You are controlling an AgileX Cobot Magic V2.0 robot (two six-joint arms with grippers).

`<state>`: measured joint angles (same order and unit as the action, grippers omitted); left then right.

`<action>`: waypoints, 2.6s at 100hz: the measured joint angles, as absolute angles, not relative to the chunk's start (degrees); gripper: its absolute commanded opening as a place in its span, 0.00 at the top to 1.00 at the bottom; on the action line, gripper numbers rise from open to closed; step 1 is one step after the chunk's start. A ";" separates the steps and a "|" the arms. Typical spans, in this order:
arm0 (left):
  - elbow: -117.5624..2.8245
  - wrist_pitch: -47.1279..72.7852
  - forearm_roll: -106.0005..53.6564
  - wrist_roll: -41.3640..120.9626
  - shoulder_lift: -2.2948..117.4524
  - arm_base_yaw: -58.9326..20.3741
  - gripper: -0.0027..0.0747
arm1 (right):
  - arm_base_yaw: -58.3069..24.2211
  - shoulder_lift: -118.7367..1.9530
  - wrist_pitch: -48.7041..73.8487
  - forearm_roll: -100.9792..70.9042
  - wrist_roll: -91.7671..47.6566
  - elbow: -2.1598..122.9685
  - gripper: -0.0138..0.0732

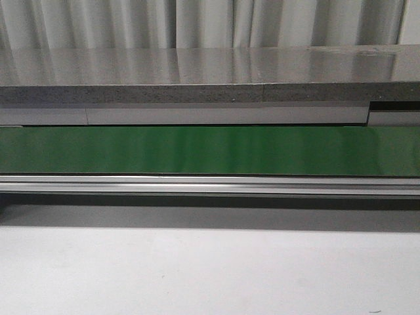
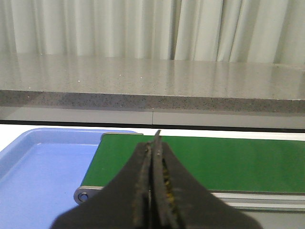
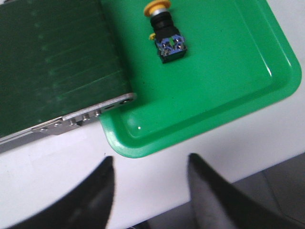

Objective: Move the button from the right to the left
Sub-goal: 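Lower the right gripper and close it around the yellow-capped button, then lift the button with the right gripper and lower it onto the belt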

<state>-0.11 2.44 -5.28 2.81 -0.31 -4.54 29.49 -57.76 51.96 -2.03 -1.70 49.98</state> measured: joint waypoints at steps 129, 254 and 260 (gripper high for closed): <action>-0.11 2.44 -5.28 2.81 -0.31 -4.54 0.99 | 33.07 -107.87 43.37 -5.86 -26.20 73.25 0.11; -0.11 2.44 -5.28 2.81 -0.31 -4.54 0.99 | 25.75 -96.41 52.03 -10.44 -19.50 77.50 0.62; -0.11 2.44 -5.28 2.81 -0.31 -4.54 0.99 | 23.77 -95.84 53.72 -10.44 -18.15 77.50 0.62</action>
<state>-0.11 2.44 -5.28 2.81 -0.31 -4.54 23.77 -95.84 53.72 -10.44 -18.15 77.50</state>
